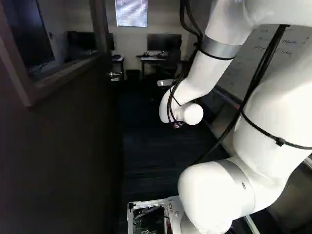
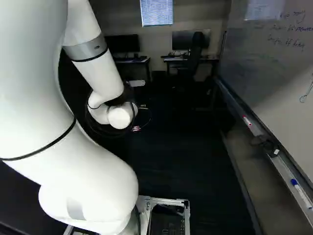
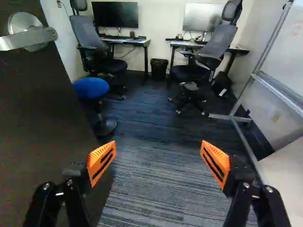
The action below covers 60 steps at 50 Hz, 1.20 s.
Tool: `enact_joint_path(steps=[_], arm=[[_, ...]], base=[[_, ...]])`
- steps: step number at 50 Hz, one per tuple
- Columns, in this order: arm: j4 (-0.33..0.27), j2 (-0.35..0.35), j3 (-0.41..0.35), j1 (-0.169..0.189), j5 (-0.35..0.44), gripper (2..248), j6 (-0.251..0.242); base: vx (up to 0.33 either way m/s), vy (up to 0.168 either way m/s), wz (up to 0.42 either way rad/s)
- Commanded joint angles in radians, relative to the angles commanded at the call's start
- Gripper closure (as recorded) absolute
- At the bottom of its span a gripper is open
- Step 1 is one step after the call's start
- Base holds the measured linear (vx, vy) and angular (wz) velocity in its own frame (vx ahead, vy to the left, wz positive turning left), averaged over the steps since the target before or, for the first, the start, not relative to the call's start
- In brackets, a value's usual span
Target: Open the door and move inside
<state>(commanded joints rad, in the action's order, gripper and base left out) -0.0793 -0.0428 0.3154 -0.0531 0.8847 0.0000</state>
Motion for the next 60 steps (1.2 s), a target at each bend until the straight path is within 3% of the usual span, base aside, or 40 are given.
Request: enact_joint_path(steps=[60], arm=[[0.0, 0.0, 0.0, 0.0, 0.0, 3, 0.0]], base=[[0.2, 0.002, -0.008]])
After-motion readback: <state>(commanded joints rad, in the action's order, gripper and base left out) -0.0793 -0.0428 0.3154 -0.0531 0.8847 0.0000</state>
